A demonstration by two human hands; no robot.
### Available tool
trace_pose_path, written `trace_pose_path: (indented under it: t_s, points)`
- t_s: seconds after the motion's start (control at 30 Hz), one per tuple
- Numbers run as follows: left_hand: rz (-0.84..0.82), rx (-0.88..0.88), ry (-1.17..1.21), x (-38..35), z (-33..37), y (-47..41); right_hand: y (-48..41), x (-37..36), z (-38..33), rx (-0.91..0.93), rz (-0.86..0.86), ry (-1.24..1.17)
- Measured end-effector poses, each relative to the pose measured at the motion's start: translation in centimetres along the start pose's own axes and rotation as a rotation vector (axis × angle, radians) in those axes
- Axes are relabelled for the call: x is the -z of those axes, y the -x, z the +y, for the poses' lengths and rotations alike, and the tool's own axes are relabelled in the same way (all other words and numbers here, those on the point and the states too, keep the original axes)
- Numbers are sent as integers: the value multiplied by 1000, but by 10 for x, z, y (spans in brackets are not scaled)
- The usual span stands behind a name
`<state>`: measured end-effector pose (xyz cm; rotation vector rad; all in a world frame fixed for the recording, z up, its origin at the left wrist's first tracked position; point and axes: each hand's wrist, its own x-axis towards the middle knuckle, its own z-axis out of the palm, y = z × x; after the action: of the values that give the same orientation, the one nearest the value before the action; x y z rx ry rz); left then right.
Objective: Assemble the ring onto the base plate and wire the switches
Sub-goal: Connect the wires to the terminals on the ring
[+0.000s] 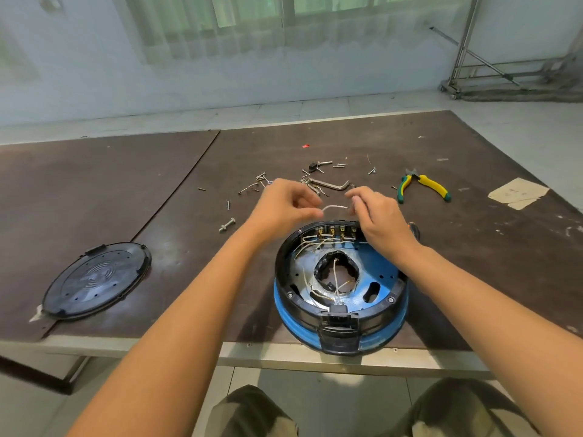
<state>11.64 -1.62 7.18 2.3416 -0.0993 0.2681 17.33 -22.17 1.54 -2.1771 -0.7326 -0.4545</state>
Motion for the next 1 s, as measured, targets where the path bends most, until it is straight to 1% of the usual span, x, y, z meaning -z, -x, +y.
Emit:
trace_pose_path:
  t_s: [0.03,0.1,0.17,0.23,0.3,0.4,0.43,0.5,0.57,0.67,0.73,0.9,1.0]
  points:
    - [-34,-11,50,-8,5,-3,0,1,0,-3,-32,-15]
    - [-27,-11,75,-27,6,-5,1,1,-1,-1,-105,-37]
    - [17,-14,86,-43,-3,-5,2,0,-2,4,-161,-67]
    - [90,-11,126,-54,-13,-4,4,0,-3,16,-183,-102]
    - [135,-17,140,-61,-20,-2,3,-2,-1,36,-185,-117]
    - [108,-34,141,-65,-21,-2,-1,-5,5,57,-118,-89]
    - [93,-19,187,-64,-21,-2,-1,-6,7,51,-85,-82]
    - [70,28,354,-59,-23,-2,-2,-5,10,22,-41,-90]
    - [36,54,453,-55,-26,-1,-2,-4,10,-5,-45,-100]
    - [-46,27,431,-55,-25,1,-2,-4,9,-8,-73,-92]
    - [-72,16,424,-55,-23,1,-2,-3,9,-8,-75,-108]
    - [-20,7,433,-56,-24,1,-1,-4,9,-18,-94,-105]
    - [30,12,473,-55,-24,1,-2,-4,8,8,-104,-88]
